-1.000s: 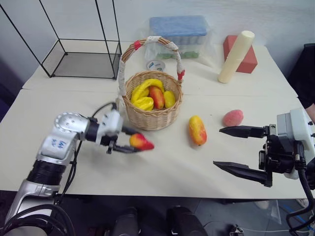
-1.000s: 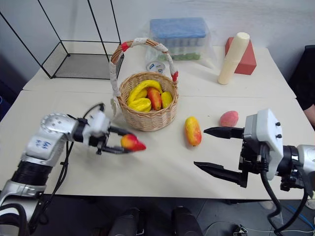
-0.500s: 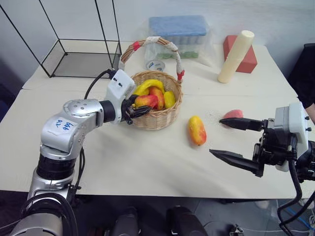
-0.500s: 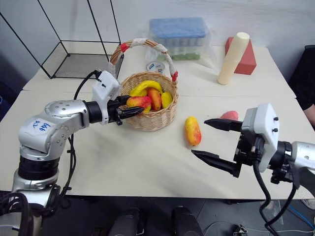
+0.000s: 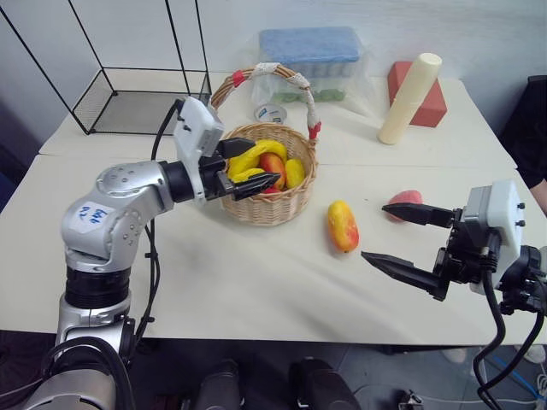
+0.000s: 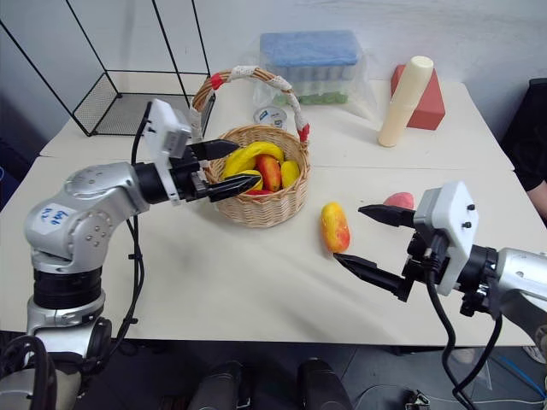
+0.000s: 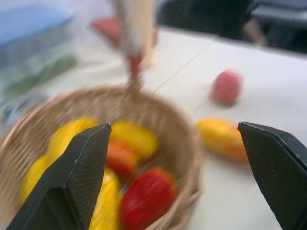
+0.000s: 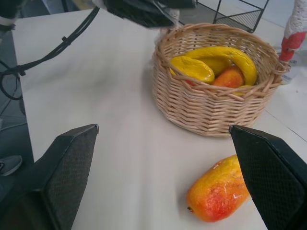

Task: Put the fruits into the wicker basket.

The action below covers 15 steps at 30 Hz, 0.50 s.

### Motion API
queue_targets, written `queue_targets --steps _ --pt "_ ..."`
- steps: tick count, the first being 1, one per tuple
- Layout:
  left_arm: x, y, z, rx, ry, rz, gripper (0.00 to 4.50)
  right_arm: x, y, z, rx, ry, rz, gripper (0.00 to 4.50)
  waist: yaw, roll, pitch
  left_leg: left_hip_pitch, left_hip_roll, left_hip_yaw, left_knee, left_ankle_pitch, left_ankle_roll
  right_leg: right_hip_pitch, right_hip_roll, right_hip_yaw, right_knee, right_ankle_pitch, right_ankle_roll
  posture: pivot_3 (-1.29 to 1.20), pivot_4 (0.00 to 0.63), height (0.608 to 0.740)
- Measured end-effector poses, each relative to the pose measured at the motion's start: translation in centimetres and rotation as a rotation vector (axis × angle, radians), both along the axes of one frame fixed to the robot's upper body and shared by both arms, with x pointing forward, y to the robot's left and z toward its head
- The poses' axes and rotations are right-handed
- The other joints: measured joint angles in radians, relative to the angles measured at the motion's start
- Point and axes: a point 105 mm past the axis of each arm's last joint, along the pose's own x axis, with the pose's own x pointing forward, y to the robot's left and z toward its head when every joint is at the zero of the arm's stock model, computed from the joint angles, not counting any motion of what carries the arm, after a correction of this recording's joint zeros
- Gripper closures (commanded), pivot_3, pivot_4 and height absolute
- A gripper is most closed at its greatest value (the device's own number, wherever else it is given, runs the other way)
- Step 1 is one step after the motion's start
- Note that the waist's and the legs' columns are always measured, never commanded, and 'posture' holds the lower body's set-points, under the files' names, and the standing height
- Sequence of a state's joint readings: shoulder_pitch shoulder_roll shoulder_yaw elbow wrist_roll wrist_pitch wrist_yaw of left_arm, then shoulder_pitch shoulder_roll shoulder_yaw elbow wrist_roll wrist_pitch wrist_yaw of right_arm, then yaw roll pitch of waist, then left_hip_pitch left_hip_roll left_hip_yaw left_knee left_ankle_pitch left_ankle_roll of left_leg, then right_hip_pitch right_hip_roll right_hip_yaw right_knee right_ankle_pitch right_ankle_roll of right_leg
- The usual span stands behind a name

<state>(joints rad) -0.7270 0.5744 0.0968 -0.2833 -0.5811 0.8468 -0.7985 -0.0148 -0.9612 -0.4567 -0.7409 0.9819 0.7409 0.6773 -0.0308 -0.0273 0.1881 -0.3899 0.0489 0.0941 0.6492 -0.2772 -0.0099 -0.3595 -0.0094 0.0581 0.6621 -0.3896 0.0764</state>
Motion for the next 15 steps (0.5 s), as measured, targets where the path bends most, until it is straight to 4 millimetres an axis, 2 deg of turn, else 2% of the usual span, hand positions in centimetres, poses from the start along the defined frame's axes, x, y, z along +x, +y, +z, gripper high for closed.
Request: queue_targets --steps 2,3,6,9,15 --pt "-1.8 0.7 0.0 0.073 -0.033 -0.105 0.04 0.7 0.0 -0.7 0.005 0.014 -0.041 0.0 -0.01 0.0 0.0 0.001 0.0 0.001 -0.001 0.0 -0.001 0.0 0.0 0.0 0.0 0.0 0.0 0.0 0.15 0.74" --pt "-3.1 1.2 -0.3 0.14 -0.056 -0.199 0.04 1.8 0.0 -1.6 0.022 0.047 -0.088 0.0 -0.012 0.001 0.0 0.002 0.0 0.001 -0.001 0.001 -0.001 0.0 0.0 0.001 0.001 0.0 -0.001 0.0 0.15 0.74" --pt "-4.7 1.9 -1.1 0.242 -0.058 -0.352 0.04 4.2 0.4 -3.4 0.058 0.075 -0.219 0.0 -0.015 0.001 0.0 0.002 -0.001 0.001 -0.001 0.001 -0.001 0.0 0.0 0.001 0.0 0.0 -0.003 0.0 0.15 0.74" --pt "-4.8 2.0 -1.3 0.269 -0.066 -0.433 0.04 6.5 0.8 -4.9 0.1 0.097 -0.351 0.0 -0.009 0.001 0.0 0.0 -0.001 0.001 -0.001 0.001 -0.001 -0.001 -0.001 0.0 0.001 0.0 -0.003 0.0 0.15 0.74" --pt "-3.8 1.4 -1.1 0.272 -0.112 -0.444 0.04 8.8 2.4 -7.5 0.117 0.16 -0.432 0.0 -0.001 0.0 0.0 -0.008 -0.001 0.001 0.001 0.0 0.001 -0.011 -0.001 0.001 0.005 0.0 -0.003 0.0 0.15 0.74"
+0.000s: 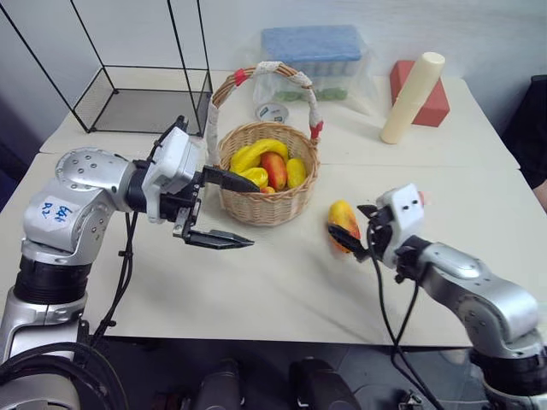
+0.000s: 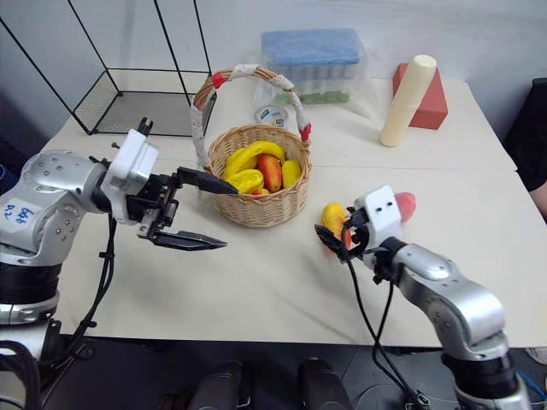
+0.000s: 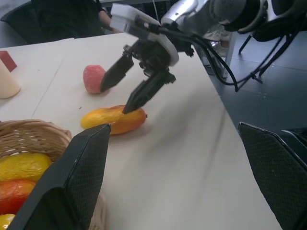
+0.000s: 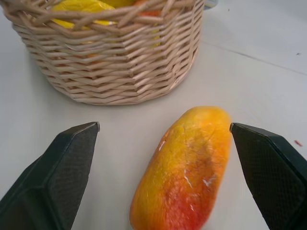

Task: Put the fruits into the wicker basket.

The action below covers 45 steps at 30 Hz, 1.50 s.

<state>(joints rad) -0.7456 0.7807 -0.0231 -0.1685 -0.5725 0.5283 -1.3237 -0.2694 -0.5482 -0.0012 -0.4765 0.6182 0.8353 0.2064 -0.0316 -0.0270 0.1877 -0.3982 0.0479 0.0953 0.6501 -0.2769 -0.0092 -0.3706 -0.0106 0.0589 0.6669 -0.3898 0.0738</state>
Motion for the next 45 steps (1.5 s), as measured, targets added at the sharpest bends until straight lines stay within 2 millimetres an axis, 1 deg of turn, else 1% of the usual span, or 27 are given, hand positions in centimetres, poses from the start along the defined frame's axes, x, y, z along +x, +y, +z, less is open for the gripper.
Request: queue_targets --steps 1,2,4,7,9,10,14,15,16,19,20,22,25,27,28,30,31,34,36,38,39,41,43,45 --pt "0.1 -0.1 0.1 0.0 -0.009 -0.002 0.04 0.3 -0.1 -0.7 -0.002 0.02 -0.021 0.0 0.0 0.0 0.0 -0.005 0.0 0.0 0.002 0.0 0.0 -0.006 0.0 0.0 0.005 0.0 0.0 0.0 0.15 0.74" --pt "0.2 -0.1 0.1 0.001 -0.008 0.003 0.04 0.7 -0.3 -0.9 -0.008 0.019 -0.045 0.0 0.0 0.0 0.0 -0.007 0.0 0.0 0.004 0.0 0.0 -0.008 0.0 0.0 0.009 0.0 0.0 0.0 0.15 0.74" --pt "0.4 0.0 -0.1 -0.003 -0.003 0.014 0.04 1.3 -0.7 -1.3 -0.039 0.026 -0.077 0.0 -0.002 0.0 0.0 -0.007 0.0 0.0 0.006 0.0 0.0 -0.009 0.0 0.0 0.009 0.0 0.0 0.0 0.15 0.74" --pt "0.5 -0.2 -0.1 -0.006 -0.008 0.013 0.04 1.6 -1.0 -2.9 -0.119 0.061 -0.095 0.0 -0.007 0.0 0.0 -0.006 0.001 0.0 0.006 0.001 0.0 -0.008 0.0 0.0 0.011 0.0 -0.001 0.0 0.15 0.74" --pt "0.5 -0.2 -0.1 -0.007 -0.01 0.015 0.0 1.7 -1.2 -3.7 -0.174 0.073 -0.097 0.4 -0.009 0.0 0.0 -0.006 0.0 0.0 0.006 0.001 0.0 -0.008 0.0 0.0 0.011 0.0 -0.001 0.0 0.15 0.74" --pt "0.5 -0.2 -0.1 -0.008 -0.01 0.015 0.0 1.8 -1.3 -3.8 -0.184 0.07 -0.101 0.63 -0.01 0.0 0.0 -0.006 0.0 0.0 0.006 0.001 0.0 -0.008 0.0 0.0 0.011 0.0 -0.001 0.0 0.15 0.74" --pt "0.7 -0.3 -0.1 -0.013 -0.012 0.026 0.0 2.1 -1.4 -3.1 -0.174 0.032 -0.102 2.03 -0.011 0.0 0.0 -0.006 0.0 0.0 0.006 0.001 0.0 -0.008 0.001 0.0 0.012 0.0 -0.001 0.0 0.15 0.74" --pt "0.7 -0.3 0.0 -0.014 -0.012 0.028 0.0 2.1 -1.4 -2.9 -0.164 0.023 -0.101 2.28 -0.011 0.0 0.0 -0.006 0.0 0.0 0.006 0.001 0.0 -0.008 0.001 0.0 0.012 0.0 -0.001 0.0 0.15 0.74" --pt "0.7 -0.3 0.0 -0.016 -0.014 0.032 0.0 2.2 -1.5 -2.7 -0.156 0.017 -0.101 2.34 -0.011 0.0 0.0 -0.006 0.0 0.0 0.006 0.001 0.0 -0.008 0.0 0.0 0.012 0.0 -0.001 0.0 0.15 0.74" --pt "0.9 -0.1 0.0 -0.021 -0.016 0.049 0.0 2.1 -1.5 -2.0 -0.133 0.003 -0.087 2.34 -0.01 0.0 0.0 -0.006 0.0 0.0 0.007 0.001 0.0 -0.008 0.0 0.0 0.012 0.0 -0.001 0.0 0.15 0.74" --pt "1.2 0.3 0.0 -0.022 -0.021 0.077 0.0 2.1 -0.9 -1.2 -0.101 -0.01 -0.056 2.34 -0.015 0.0 0.0 -0.006 0.001 0.0 0.006 0.001 0.0 -0.009 0.001 0.0 0.012 0.0 -0.001 0.0 0.15 0.74" --pt "1.9 1.2 -0.1 -0.03 -0.018 0.139 0.0 2.3 1.0 1.6 -0.051 -0.074 0.019 2.34 -0.027 0.001 0.0 -0.006 0.001 0.001 0.007 0.001 0.0 -0.009 0.001 0.0 0.013 0.0 -0.001 0.0 0.15 0.74" --pt "2.4 2.1 0.3 -0.058 -0.02 0.21 0.0 2.6 4.2 7.4 0.057 -0.204 0.141 2.34 -0.034 0.001 0.0 -0.006 0.002 -0.001 0.006 0.002 -0.002 -0.01 0.001 -0.001 0.016 -0.001 -0.001 0.0 0.15 0.74" --pt "2.8 2.6 0.8 -0.084 -0.036 0.26 0.0 2.3 6.7 11.1 0.112 -0.275 0.243 2.34 -0.033 0.001 0.0 -0.007 0.001 -0.001 0.006 0.002 -0.002 -0.013 0.001 -0.001 0.018 -0.001 -0.001 0.0 0.15 0.74" --pt "3.0 2.9 0.9 -0.09 -0.046 0.283 0.0 2.4 7.7 12.2 0.12 -0.292 0.284 2.34 -0.032 0.0 0.0 -0.007 0.001 -0.001 0.007 0.001 -0.001 -0.013 0.0 -0.001 0.02 -0.001 -0.001 0.0 0.15 0.74" --pt "3.3 3.1 0.8 -0.1 -0.052 0.318 0.0 3.3 9.2 12.7 0.079 -0.29 0.321 2.34 -0.032 0.001 0.0 -0.007 0.0 0.0 0.007 0.001 -0.001 -0.013 -0.001 -0.001 0.021 -0.001 -0.002 0.0 0.15 0.74" --pt "3.3 3.1 0.5 -0.103 -0.045 0.33 0.0 4.1 10.0 12.2 0.035 -0.275 0.327 2.34 -0.03 0.0 0.0 -0.007 0.0 -0.001 0.008 0.001 0.0 -0.013 -0.001 -0.001 0.021 -0.001 -0.002 0.0 0.15 0.74" --pt "2.9 2.9 0.2 -0.101 -0.045 0.331 0.0 6.0 11.3 9.5 -0.061 -0.19 0.329 2.34 -0.026 0.0 0.0 -0.009 0.0 -0.001 0.01 0.0 0.001 -0.013 -0.002 -0.001 0.022 -0.001 -0.002 0.0 0.15 0.74" --pt "2.8 2.7 0.3 -0.102 -0.054 0.331 0.0 6.6 11.8 8.1 -0.09 -0.148 0.339 1.62 -0.027 0.0 0.0 -0.01 0.0 0.0 0.011 0.0 0.001 -0.014 -0.002 -0.001 0.023 -0.001 -0.002 0.0 0.15 0.74" --pt "2.7 2.6 0.5 -0.103 -0.067 0.333 0.0 6.8 12.2 7.4 -0.102 -0.131 0.347 1.02 -0.029 0.0 0.0 -0.011 0.0 0.0 0.011 0.0 0.001 -0.016 -0.002 -0.001 0.023 -0.001 -0.002 0.0 0.15 0.74" --pt "2.6 2.5 0.6 -0.101 -0.073 0.329 0.0 6.9 12.2 7.5 -0.103 -0.134 0.352 0.71 -0.029 0.0 0.0 -0.012 0.0 0.0 0.011 0.0 0.001 -0.017 -0.002 -0.001 0.024 -0.001 -0.002 0.0 0.15 0.74" --pt "2.5 2.5 0.6 -0.101 -0.077 0.327 0.0 6.4 12.4 8.4 -0.088 -0.171 0.382 0.07 -0.03 0.0 0.0 -0.015 0.0 0.0 0.012 0.0 0.001 -0.021 -0.002 -0.001 0.027 -0.001 -0.002 0.0 0.15 0.74" --pt "2.5 2.5 0.5 -0.1 -0.074 0.326 0.0 5.5 12.3 10.1 -0.054 -0.229 0.415 0.03 -0.029 0.0 0.0 -0.019 0.0 -0.001 0.014 0.0 0.0 -0.024 -0.002 -0.002 0.028 -0.001 -0.002 0.0 0.15 0.74" --pt "2.4 2.3 0.5 -0.104 -0.072 0.316 0.0 4.7 11.3 11.7 0.003 -0.265 0.421 0.03 -0.029 0.0 0.0 -0.02 0.0 -0.002 0.014 0.0 0.0 -0.024 -0.002 -0.002 0.028 -0.001 -0.002 0.0 0.15 0.74"
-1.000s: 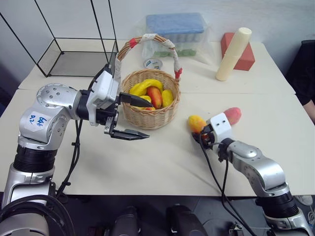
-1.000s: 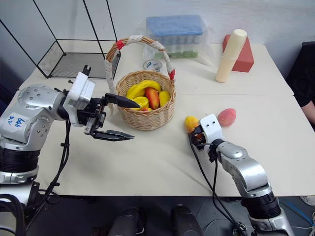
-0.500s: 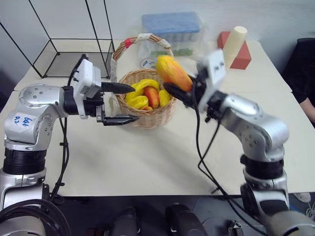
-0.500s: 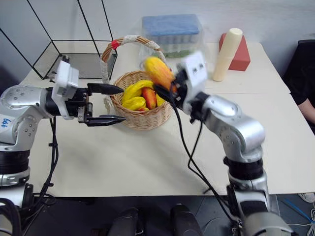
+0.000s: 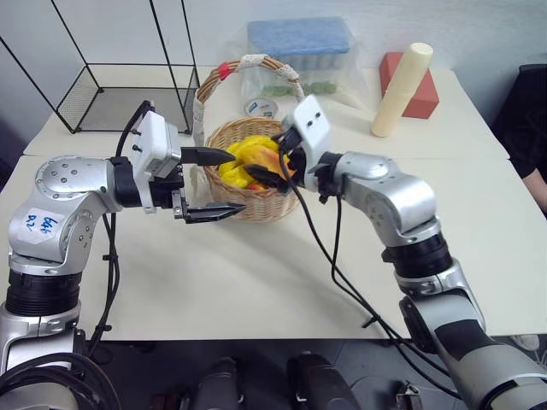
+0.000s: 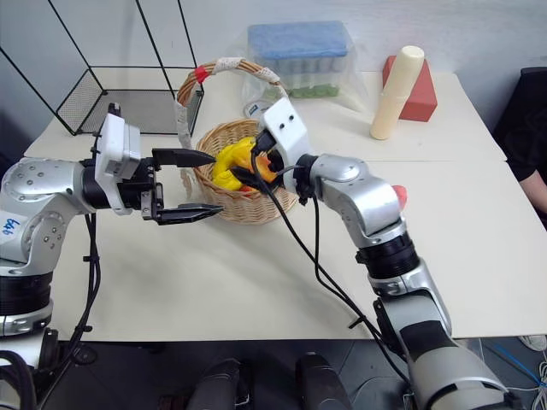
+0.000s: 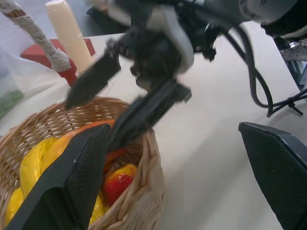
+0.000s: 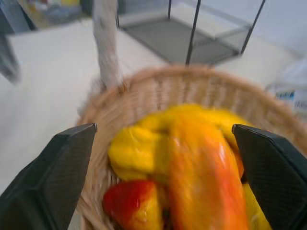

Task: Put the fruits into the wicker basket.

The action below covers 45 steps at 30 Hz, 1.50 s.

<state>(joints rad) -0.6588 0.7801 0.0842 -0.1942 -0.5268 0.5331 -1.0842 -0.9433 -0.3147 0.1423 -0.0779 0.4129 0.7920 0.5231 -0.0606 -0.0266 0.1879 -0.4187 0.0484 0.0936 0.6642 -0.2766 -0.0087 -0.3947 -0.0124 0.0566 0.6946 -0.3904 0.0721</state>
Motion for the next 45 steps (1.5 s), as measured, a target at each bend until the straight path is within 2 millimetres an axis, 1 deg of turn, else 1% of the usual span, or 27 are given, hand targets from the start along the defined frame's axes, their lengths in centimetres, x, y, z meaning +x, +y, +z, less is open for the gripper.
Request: queue_targets --steps 2,4,6,10,12,13,15,19,21,24,26,28,30,33,36,38,40,42,43,44,45 --pt "0.0 -0.4 -0.1 -0.006 0.005 -0.022 0.0 -0.9 -2.5 1.3 0.054 -0.008 -0.02 0.03 0.007 0.0 0.0 -0.001 0.0 -0.001 0.001 0.0 0.0 0.0 0.0 -0.001 -0.001 0.0 0.0 0.0 0.15 0.74" --pt "0.0 -0.9 0.0 -0.007 0.007 -0.048 0.0 -2.1 -5.6 1.4 0.067 -0.014 -0.059 0.03 0.02 0.0 0.0 -0.002 -0.001 -0.003 0.002 -0.001 0.001 0.001 -0.001 -0.001 -0.002 0.0 0.0 0.0 0.15 0.74" --pt "-0.1 -1.3 0.2 -0.009 0.0 -0.075 0.0 -3.2 -9.5 0.5 0.032 -0.009 -0.147 0.03 0.028 0.0 0.0 -0.002 -0.002 -0.002 0.002 -0.001 0.002 0.002 -0.001 0.0 -0.004 0.0 0.0 0.0 0.15 0.74" --pt "0.3 -2.5 0.4 -0.03 0.001 -0.124 0.0 -5.6 -15.7 -1.2 0.014 0.046 -0.317 0.03 0.031 0.0 0.0 -0.002 -0.001 -0.001 0.001 -0.001 0.002 0.002 0.001 0.0 -0.005 0.0 0.0 0.0 0.15 0.74" --pt "0.3 -2.9 0.4 -0.038 0.004 -0.15 0.0 -6.8 -18.8 -2.6 0.003 0.096 -0.426 0.03 0.032 0.0 0.0 -0.002 -0.001 -0.001 0.001 -0.001 0.002 0.002 0.001 0.001 -0.005 0.0 0.0 0.0 0.15 0.74" --pt "0.3 -3.1 0.3 -0.039 0.009 -0.16 0.0 -7.4 -20.2 -3.4 -0.002 0.123 -0.481 0.03 0.03 0.0 0.0 -0.001 -0.001 -0.001 0.001 0.0 0.001 0.002 0.002 0.002 -0.005 0.0 0.0 0.0 0.15 0.74" --pt "0.3 -3.5 0.2 -0.041 0.011 -0.18 0.0 -8.0 -21.6 -4.3 0.002 0.154 -0.541 0.03 0.019 0.0 0.0 0.0 0.0 0.001 0.001 0.0 0.0 0.002 0.003 0.004 -0.005 0.0 0.0 0.0 0.15 0.74" --pt "0.1 -4.2 0.3 -0.046 0.004 -0.212 0.0 -7.6 -21.8 -4.9 0.033 0.145 -0.596 0.03 0.003 0.0 0.0 0.003 0.0 0.001 -0.001 0.004 -0.002 0.003 0.004 0.004 -0.004 0.0 0.0 0.0 0.15 0.74" --pt "0.1 -4.2 0.3 -0.045 0.003 -0.213 0.0 -7.0 -22.0 -5.7 0.065 0.161 -0.63 0.03 0.003 0.0 0.0 0.005 0.0 0.001 -0.001 0.005 -0.002 0.005 0.004 0.005 -0.004 0.0 0.0 0.0 0.15 0.74" --pt "0.0 -4.2 0.4 -0.043 0.002 -0.211 0.0 -5.3 -22.9 -8.3 0.107 0.235 -0.7 0.03 0.006 0.0 0.0 0.006 -0.001 0.002 -0.001 0.005 -0.002 0.005 0.003 0.005 -0.004 0.0 0.0 0.0 0.15 0.74" --pt "-0.1 -4.3 0.5 -0.042 -0.002 -0.209 0.0 -4.5 -23.4 -9.2 0.125 0.255 -0.737 0.03 0.007 0.0 0.0 0.006 -0.001 0.002 -0.001 0.005 -0.002 0.005 0.003 0.005 -0.004 0.0 0.0 0.0 0.15 0.74" --pt "-0.6 -4.4 0.7 -0.035 -0.014 -0.217 0.0 -2.7 -24.5 -10.3 0.176 0.293 -0.802 0.03 0.006 0.0 0.0 0.006 -0.001 0.002 -0.001 0.005 -0.002 0.005 0.003 0.005 -0.003 0.0 0.0 0.0 0.15 0.74" --pt "-0.9 -4.6 0.9 -0.034 -0.021 -0.223 0.0 -1.8 -24.9 -10.7 0.215 0.311 -0.825 0.03 0.006 0.001 0.0 0.007 -0.001 0.003 -0.002 0.005 -0.002 0.004 0.003 0.006 -0.002 0.0 0.0 0.0 0.15 0.74" --pt "-0.9 -4.4 1.0 -0.036 -0.021 -0.207 0.0 -0.2 -24.6 -10.8 0.286 0.334 -0.801 0.03 0.002 0.001 0.0 0.007 0.0 0.003 -0.002 0.005 -0.002 0.004 0.004 0.006 -0.002 0.0 0.0 0.0 0.15 0.74" --pt "-0.8 -4.2 1.0 -0.034 -0.02 -0.189 0.0 1.7 -23.3 -11.1 0.319 0.359 -0.76 0.03 0.0 0.001 0.0 0.008 0.0 0.003 -0.002 0.005 -0.002 0.005 0.004 0.006 -0.002 0.0 0.0 0.0 0.15 0.74" --pt "-0.7 -4.1 1.0 -0.033 -0.021 -0.183 0.0 2.9 -22.7 -11.9 0.311 0.385 -0.758 0.03 0.001 0.001 0.0 0.008 -0.001 0.003 -0.002 0.005 -0.002 0.004 0.004 0.006 -0.002 0.0 0.0 0.0 0.15 0.74" --pt "-0.7 -4.1 1.0 -0.034 -0.022 -0.179 0.0 3.6 -22.4 -13.0 0.319 0.42 -0.765 0.03 0.002 0.001 0.0 0.008 -0.001 0.003 -0.002 0.005 -0.002 0.004 0.003 0.006 -0.002 0.0 0.0 0.0 0.15 0.74" --pt "-0.6 -3.9 1.1 -0.031 -0.024 -0.171 0.0 4.2 -22.3 -13.6 0.315 0.437 -0.775 0.03 0.004 0.001 0.0 0.008 -0.001 0.003 -0.002 0.005 -0.002 0.004 0.003 0.006 -0.002 0.0 0.0 0.0 0.15 0.74" --pt "-0.6 -3.9 1.1 -0.031 -0.024 -0.17 0.0 4.5 -22.3 -13.5 0.311 0.435 -0.781 0.03 0.003 0.001 0.0 0.008 -0.001 0.004 -0.002 0.005 -0.002 0.005 0.003 0.006 -0.002 0.0 0.0 0.0 0.15 0.74" --pt "-0.6 -3.9 1.1 -0.03 -0.025 -0.17 0.0 4.7 -22.4 -13.5 0.306 0.431 -0.792 0.4 0.003 0.001 0.0 0.008 -0.001 0.004 -0.001 0.005 -0.002 0.005 0.003 0.006 -0.002 0.0 0.0 0.0 0.15 0.74" --pt "-0.6 -3.9 1.1 -0.03 -0.025 -0.169 0.0 4.8 -22.5 -13.6 0.303 0.428 -0.799 0.62 0.004 0.001 0.0 0.008 -0.001 0.003 -0.001 0.005 -0.002 0.005 0.003 0.006 -0.001 0.0 0.0 0.0 0.15 0.74"
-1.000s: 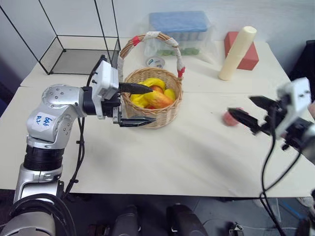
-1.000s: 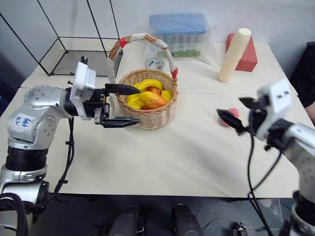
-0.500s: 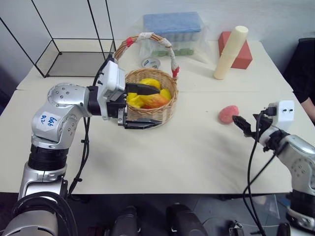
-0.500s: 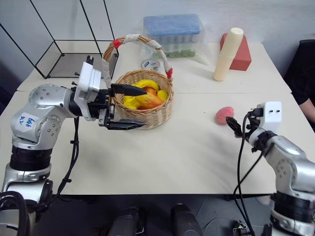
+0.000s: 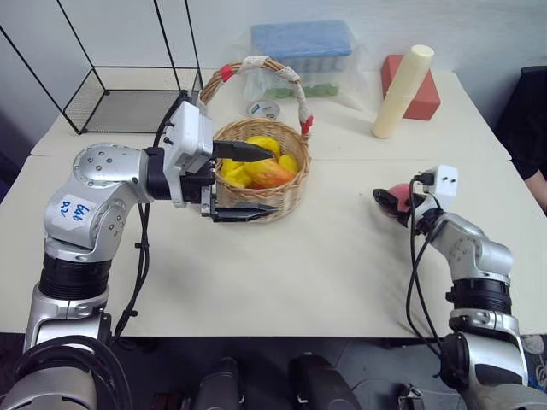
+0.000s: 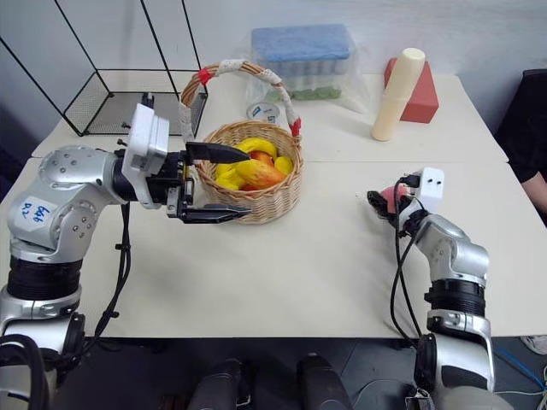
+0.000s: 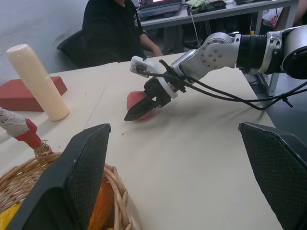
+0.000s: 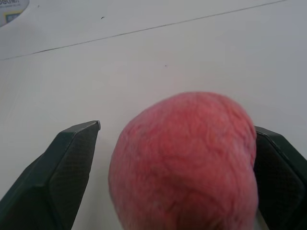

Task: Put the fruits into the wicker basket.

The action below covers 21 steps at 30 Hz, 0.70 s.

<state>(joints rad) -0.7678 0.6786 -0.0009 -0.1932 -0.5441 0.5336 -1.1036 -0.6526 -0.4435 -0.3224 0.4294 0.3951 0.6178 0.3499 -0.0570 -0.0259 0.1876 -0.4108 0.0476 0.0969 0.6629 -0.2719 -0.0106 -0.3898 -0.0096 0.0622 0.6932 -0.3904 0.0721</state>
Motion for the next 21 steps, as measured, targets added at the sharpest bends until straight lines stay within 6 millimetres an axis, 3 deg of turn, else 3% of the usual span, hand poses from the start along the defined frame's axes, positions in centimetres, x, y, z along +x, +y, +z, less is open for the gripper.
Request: queue_targets --steps 4,7,11,13,16,21 --pt "0.1 0.3 0.1 0.0 -0.001 0.018 0.0 -0.3 0.3 0.4 -0.012 -0.028 0.023 1.8 0.0 0.0 0.0 0.0 0.0 0.0 0.0 0.0 0.0 -0.001 0.0 0.0 0.0 0.0 0.0 0.0 0.15 0.74" --pt "0.7 1.4 0.0 -0.01 0.009 0.08 0.0 -1.3 2.6 3.6 -0.017 -0.14 0.141 2.03 -0.009 0.001 0.001 0.0 0.001 0.0 -0.001 0.0 0.0 -0.001 0.001 0.0 0.001 0.0 0.0 0.0 0.15 0.74" --pt "1.6 3.4 -0.2 -0.02 0.035 0.171 0.0 -2.7 9.0 9.0 0.02 -0.292 0.367 2.03 -0.028 0.001 0.001 0.0 0.002 0.0 -0.002 0.001 -0.002 -0.002 0.001 0.0 0.002 0.0 0.0 0.0 0.15 0.74" --pt "1.6 3.9 0.0 -0.022 0.029 0.189 0.0 -3.1 12.4 10.7 0.035 -0.329 0.464 2.03 -0.029 0.001 0.001 0.0 0.002 -0.001 -0.002 0.001 -0.002 -0.002 0.001 -0.001 0.002 0.0 0.0 0.0 0.15 0.74" --pt "1.9 4.4 0.4 -0.038 0.021 0.219 0.0 -3.2 17.5 12.2 0.054 -0.343 0.571 2.03 -0.027 0.001 0.001 0.0 0.001 -0.001 -0.001 0.001 -0.002 -0.002 0.0 -0.001 0.003 0.0 0.0 0.0 0.15 0.74" --pt "2.0 4.6 0.4 -0.046 0.02 0.234 0.0 -2.2 22.0 11.7 0.026 -0.303 0.635 2.03 -0.021 0.001 0.0 -0.001 -0.001 -0.002 0.0 0.0 0.0 -0.002 -0.003 -0.002 0.002 0.0 -0.001 0.0 0.15 0.74"
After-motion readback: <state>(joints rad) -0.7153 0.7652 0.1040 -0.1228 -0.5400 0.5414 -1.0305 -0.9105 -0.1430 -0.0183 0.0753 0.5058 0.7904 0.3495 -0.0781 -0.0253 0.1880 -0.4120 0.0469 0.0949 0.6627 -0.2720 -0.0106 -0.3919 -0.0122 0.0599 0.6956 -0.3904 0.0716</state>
